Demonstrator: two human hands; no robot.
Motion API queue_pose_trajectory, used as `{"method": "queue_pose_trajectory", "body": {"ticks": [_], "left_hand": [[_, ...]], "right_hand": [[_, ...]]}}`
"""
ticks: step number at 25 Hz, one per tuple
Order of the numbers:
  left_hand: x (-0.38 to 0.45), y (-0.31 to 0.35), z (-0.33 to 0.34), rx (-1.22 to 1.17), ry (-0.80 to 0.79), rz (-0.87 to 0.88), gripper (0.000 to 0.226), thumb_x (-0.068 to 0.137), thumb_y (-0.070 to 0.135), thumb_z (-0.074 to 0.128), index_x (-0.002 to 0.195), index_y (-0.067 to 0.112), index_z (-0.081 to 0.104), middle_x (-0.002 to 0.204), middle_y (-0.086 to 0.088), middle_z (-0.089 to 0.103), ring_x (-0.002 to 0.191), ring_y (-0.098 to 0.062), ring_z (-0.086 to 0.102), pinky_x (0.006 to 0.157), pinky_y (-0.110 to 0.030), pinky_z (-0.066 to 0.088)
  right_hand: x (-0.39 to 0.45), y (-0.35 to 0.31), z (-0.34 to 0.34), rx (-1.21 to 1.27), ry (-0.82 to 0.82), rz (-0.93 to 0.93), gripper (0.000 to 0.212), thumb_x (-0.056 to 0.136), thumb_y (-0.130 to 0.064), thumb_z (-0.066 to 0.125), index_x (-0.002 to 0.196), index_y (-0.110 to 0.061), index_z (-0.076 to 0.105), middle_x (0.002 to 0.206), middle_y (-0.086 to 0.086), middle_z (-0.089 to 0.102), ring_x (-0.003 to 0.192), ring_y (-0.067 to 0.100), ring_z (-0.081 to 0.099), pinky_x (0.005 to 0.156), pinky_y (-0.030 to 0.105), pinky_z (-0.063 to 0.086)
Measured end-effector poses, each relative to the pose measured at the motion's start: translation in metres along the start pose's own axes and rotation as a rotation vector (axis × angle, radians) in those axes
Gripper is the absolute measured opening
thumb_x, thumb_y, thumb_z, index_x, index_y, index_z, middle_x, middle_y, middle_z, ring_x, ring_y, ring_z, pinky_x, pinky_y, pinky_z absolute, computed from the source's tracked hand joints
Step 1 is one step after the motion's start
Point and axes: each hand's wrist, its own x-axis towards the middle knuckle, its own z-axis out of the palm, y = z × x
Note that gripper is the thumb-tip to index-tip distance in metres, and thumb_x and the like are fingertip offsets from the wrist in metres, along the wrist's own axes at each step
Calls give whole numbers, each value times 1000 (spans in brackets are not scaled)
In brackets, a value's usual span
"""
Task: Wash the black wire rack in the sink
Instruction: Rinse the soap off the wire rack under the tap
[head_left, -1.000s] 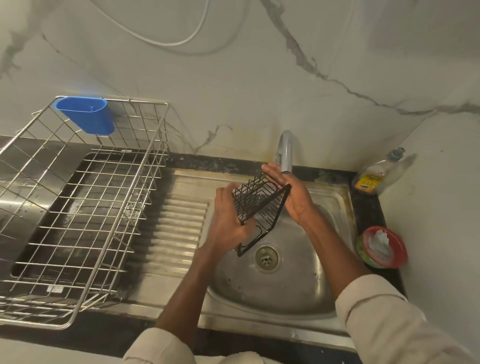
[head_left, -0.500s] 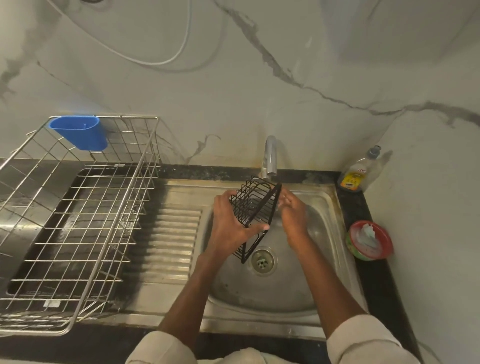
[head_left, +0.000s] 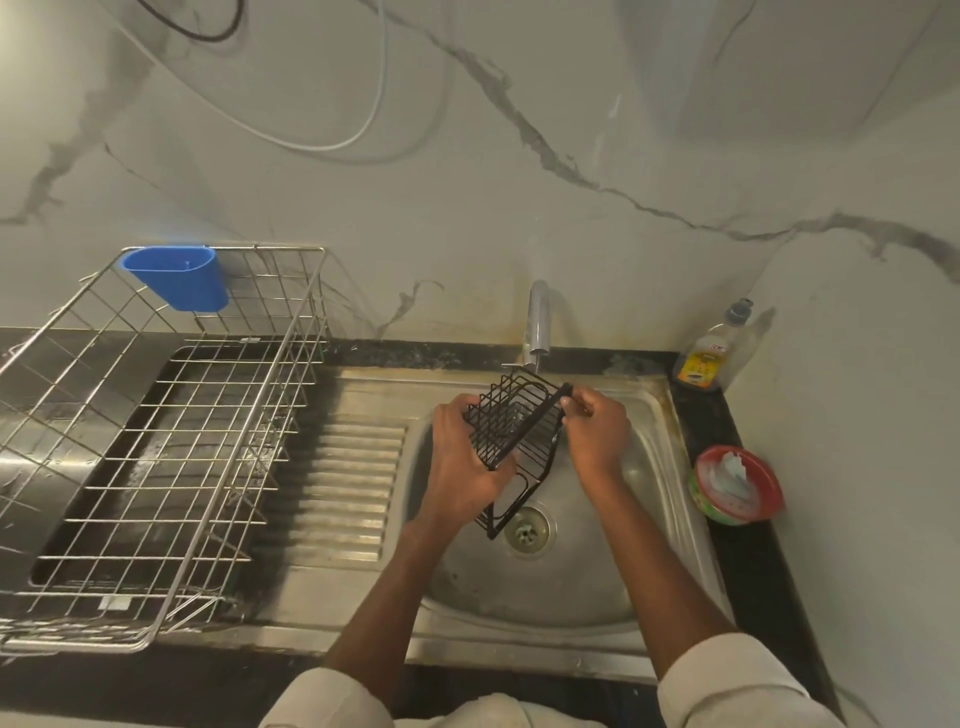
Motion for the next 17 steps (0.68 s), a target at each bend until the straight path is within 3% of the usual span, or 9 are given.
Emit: {"method": "queue_pose_trajectory", "body": {"ticks": [2, 5, 7, 12, 17], "left_hand": [[-1, -1, 4, -41, -12, -1, 78, 77, 41, 82, 141, 23, 41, 127, 2, 48, 121, -23, 55, 101, -50, 52], [1, 2, 6, -34, -37, 18, 78, 78, 46, 82, 141, 24, 41, 128, 3, 48, 122, -22, 53, 102, -51, 52], [3, 4, 5, -14, -42, 22, 82, 76, 50, 86, 141, 26, 41, 128, 6, 46, 123, -20, 52, 103, -49, 52], [4, -1, -5, 20, -59, -3, 98, 69, 55, 94, 144, 27, 37, 126, 9, 39, 122, -17, 48, 104, -46, 51], [5, -1, -12, 57, -203, -13, 104, 69, 46, 96, 149, 28, 32, 129, 9, 36, 127, -16, 41, 112, -38, 45]], "right_hand": [[-2, 2, -8, -5, 55, -19, 16, 95, -12, 70, 108, -16, 79, 93, -6, 78, 86, 9, 73, 67, 3, 45], [1, 4, -13, 15, 65, -8, 16, 94, -12, 71, 106, -19, 80, 93, -8, 78, 85, 6, 73, 80, 26, 59], [6, 3, -10, 16, 54, -8, 17, 93, -12, 71, 107, -18, 80, 95, -7, 79, 87, 8, 73, 85, 32, 60], [13, -4, 3, 57, 23, 15, 21, 92, -10, 72, 110, -18, 80, 98, -5, 79, 90, 10, 74, 89, 36, 60], [13, 0, 0, 64, 24, 25, 25, 92, -6, 71, 111, -19, 80, 99, -7, 79, 91, 9, 74, 87, 29, 60]]}}
